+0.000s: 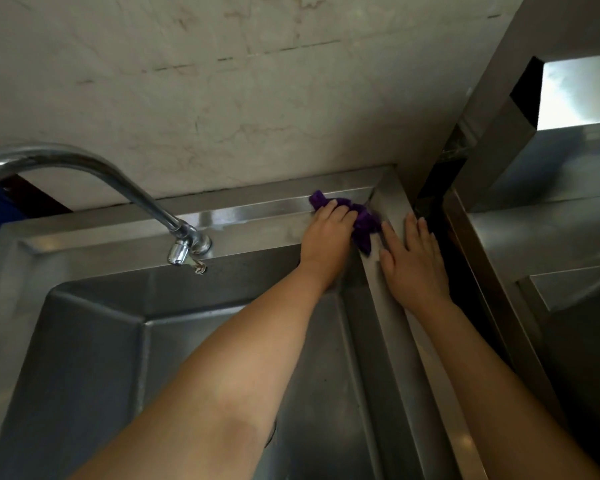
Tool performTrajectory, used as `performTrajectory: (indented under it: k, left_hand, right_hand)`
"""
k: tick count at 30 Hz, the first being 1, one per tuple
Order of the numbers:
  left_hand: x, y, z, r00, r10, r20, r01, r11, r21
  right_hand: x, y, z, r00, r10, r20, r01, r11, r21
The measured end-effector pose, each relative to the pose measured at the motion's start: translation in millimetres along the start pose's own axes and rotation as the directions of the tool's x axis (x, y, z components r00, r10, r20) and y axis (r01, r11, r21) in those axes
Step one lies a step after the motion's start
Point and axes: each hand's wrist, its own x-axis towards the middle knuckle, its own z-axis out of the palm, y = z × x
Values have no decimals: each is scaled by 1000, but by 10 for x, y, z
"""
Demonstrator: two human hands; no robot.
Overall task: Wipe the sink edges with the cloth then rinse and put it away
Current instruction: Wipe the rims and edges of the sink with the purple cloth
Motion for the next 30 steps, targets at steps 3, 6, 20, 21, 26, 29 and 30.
performTrajectory:
  k: [3,6,20,21,26,29,30]
  left_hand:
    - [-43,-72,-39,1000,-25,-19,25,999,37]
    - [-99,-149,-31,997,-74,-1,74,997,36]
    - [-324,-373,-616,904,-420,78,387,727,-567]
    - [-341,-412,-645,858,-498,129,443,587,-677]
    - [-410,-453,-818,727,-602,331,398,-24,-917]
    - [-466,-479,-988,744,-582,329,420,24,-907]
    - [-538,-491,-1073,750,-588,304,460,133,-878]
  right_hand:
    - [1,6,-9,1000,-5,-2,5,1000,-6]
    - [-7,10,-1,1000,-4,-9,4,1000,-14]
    - [74,-697,192,939,-342,-46,301,747,592]
    - [123,-780,186,940,-335,-67,294,693,658]
    - [207,-1144,110,927,-352,-131,291,453,843]
    - [266,-1317,114,940,-258,-224,320,434,842]
    - [306,-1355,130,946,-226,-232,314,460,831]
